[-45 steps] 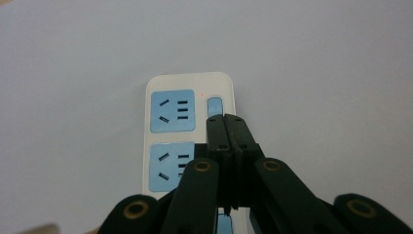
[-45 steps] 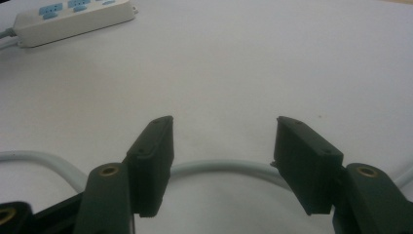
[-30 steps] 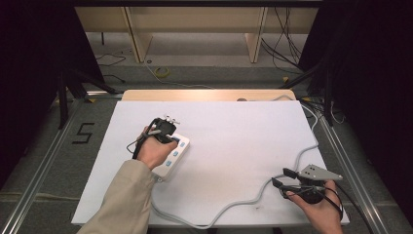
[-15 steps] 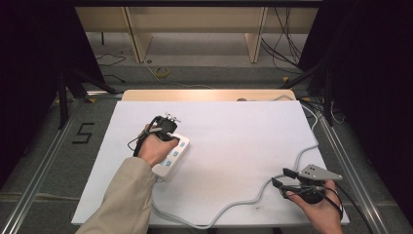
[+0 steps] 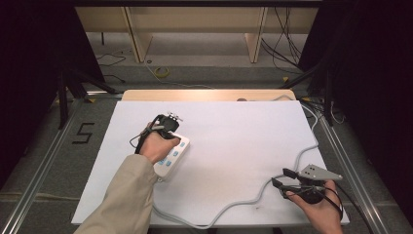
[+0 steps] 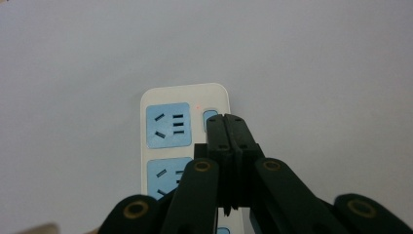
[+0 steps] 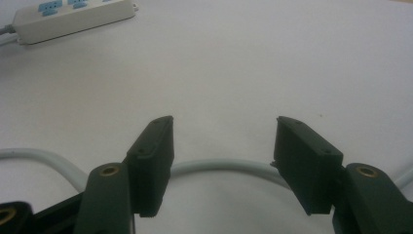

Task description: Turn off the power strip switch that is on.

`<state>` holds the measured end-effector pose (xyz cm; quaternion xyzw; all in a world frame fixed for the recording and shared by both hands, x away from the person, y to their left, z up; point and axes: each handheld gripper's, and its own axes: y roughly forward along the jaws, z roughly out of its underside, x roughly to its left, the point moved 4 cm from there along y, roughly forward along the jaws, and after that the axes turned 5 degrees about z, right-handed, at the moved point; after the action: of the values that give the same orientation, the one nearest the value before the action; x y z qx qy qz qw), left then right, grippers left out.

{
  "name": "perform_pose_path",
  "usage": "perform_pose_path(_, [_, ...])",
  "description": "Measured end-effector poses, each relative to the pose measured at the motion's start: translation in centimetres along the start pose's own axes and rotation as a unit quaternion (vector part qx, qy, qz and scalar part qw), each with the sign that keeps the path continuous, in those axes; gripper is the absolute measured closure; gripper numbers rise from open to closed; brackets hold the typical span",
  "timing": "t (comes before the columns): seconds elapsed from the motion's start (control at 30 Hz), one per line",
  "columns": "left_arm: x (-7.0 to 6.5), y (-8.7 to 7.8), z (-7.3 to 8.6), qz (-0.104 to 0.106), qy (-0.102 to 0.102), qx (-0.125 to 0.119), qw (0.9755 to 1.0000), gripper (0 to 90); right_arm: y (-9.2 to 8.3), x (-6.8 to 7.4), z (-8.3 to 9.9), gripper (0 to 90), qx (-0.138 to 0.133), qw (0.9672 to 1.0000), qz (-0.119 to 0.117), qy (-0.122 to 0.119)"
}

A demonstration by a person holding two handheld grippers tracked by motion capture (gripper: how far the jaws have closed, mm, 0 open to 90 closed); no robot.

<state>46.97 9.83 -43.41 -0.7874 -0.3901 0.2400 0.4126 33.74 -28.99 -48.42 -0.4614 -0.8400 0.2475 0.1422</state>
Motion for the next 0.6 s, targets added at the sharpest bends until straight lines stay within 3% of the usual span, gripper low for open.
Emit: perform_pose_path(0.6, [0.02,0.32,-1.06,0.004,0.010,0.021,0.9997,89.7,-0.01,0.00,0.01,40.8,0.000,1.0000,-0.001,0.005])
